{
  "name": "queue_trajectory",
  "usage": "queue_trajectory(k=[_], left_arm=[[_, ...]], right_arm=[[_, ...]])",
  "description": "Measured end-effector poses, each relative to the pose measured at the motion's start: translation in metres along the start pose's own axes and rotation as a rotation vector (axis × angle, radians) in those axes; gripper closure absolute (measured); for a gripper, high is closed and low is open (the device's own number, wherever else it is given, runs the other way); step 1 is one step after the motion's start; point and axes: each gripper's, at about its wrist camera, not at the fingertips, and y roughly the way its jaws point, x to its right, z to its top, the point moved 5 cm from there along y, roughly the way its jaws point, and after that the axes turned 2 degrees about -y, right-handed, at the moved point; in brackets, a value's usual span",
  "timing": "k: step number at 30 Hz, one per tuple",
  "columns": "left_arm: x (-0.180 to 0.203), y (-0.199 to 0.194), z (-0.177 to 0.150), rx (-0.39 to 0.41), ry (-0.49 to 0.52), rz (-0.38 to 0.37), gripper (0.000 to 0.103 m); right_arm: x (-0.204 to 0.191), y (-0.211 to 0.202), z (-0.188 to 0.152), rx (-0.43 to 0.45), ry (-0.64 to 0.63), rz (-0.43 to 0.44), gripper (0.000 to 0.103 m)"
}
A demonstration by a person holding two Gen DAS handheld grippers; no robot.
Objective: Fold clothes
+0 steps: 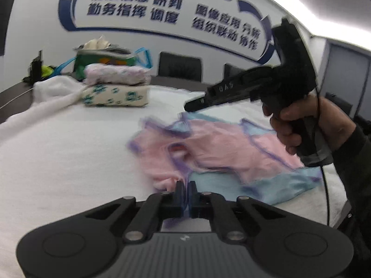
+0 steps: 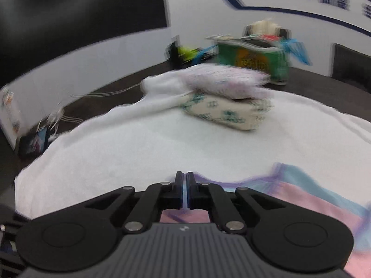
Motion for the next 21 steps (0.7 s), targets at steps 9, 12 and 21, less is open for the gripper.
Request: queue_trajectory(k=[9,12,21], left_arm=[[0.005,-0.035,0.001,0.044,0.028,-0.141,0.063],[-0.029,-0.04,0.005,0.054,-0.082,-0.02,0.063],[-0.072,-0.033,-0.005,-0.006,-0.234,0.115,0.065]], right_arm=[[0.043,-0.03,-0.036,-0.005,0.09,-0.089,0.065],[0.008,-0.019,-0.019,0.025,-0.03,-0.016,0.042],[-0.05,0.072,-0.01,-0.155,-0.139,0.112,0.101]])
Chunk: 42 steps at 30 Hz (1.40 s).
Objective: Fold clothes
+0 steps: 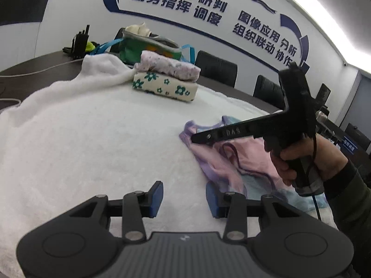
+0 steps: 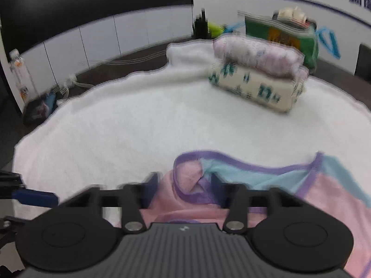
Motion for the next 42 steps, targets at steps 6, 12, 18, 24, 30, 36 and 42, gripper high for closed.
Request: queue_trajectory(k=[6,12,18,24,30,36,42], left_arm=[[0.004,0.003,0.003,-0.003,0.032,-0.032,0.065],[0.011,0.014,0.007,-0.002,0.043,-0.058,0.064],[0.019,0.019,0.007,-0.017,0.067,-0.061,0.063],[0.035,0.013,0.008,0.003,0.115,-0.095,0.063],[0.083,0.026,0.0,0.003,0.294,-0.145,0.063],[0.1,0.049,0.0,-0.02,0.363,-0.116,0.063],[0.091,0.062,-0.004,-0.052,0.351,-0.116,0.075]], right_arm=[[0.032,-0.056,-0.005,0.148,0.155,0.0,0.101],[0.09,-0.117,-0.056,0.229,0.362,-0.118,0.1],[0.108,-0.121,-0.092,0.177,0.424,-0.272,0.087],[0.088,-0.141,-0.06,0.287,0.314,-0.281,0.059],[0.047,-0.11,-0.035,0.212,0.121,-0.182,0.059],[0.049,-0.083,-0.041,0.089,0.003,-0.256,0.06],[0.052,-0.056,-0.043,-0.011,-0.033,-0.255,0.098]])
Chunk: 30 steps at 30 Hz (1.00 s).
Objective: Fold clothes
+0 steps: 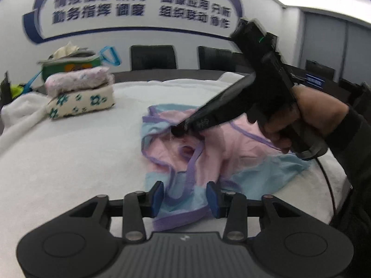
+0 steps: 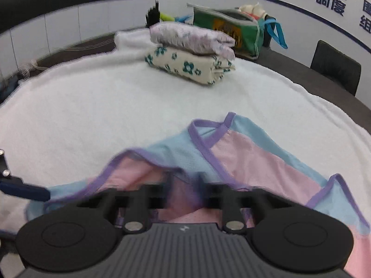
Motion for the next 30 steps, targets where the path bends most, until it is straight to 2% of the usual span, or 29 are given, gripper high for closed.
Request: queue_trajectory(k=[1,2,6,8,11,19,25,30], left_arm=[[-0.008,-0.001,-0.001,-0.001,-0.046,0.013,0.086],[-0.015,-0.002,-0.001,0.001,-0.087,0.025,0.087],[-0.042,-0.014,-0.002,0.031,-0.196,0.091,0.087],[-0.053,-0.016,-0.003,0.032,-0.235,0.122,0.081],[-0.06,-0.015,-0.006,0.017,-0.274,0.12,0.075],[-0.053,-0.003,0.0,-0.005,-0.303,0.033,0.077],[-0.059,-0.009,0.006,-0.001,-0.403,-0.067,0.075],[-0.066,-0.015,0.009,0.006,-0.474,-0.098,0.075]], right_arm=[[-0.002,-0.002,0.005,0.024,0.004,0.011,0.098],[-0.004,-0.005,0.013,0.054,0.011,0.019,0.098],[-0.012,-0.011,0.049,0.166,0.057,0.043,0.098],[-0.018,-0.005,0.062,0.178,0.061,0.067,0.098],[-0.029,0.0,0.07,0.176,0.04,0.078,0.098],[-0.023,-0.007,0.071,0.19,0.078,0.08,0.098],[-0.025,-0.001,0.076,0.187,0.078,0.094,0.098],[-0.024,0.0,0.075,0.186,0.083,0.096,0.098]])
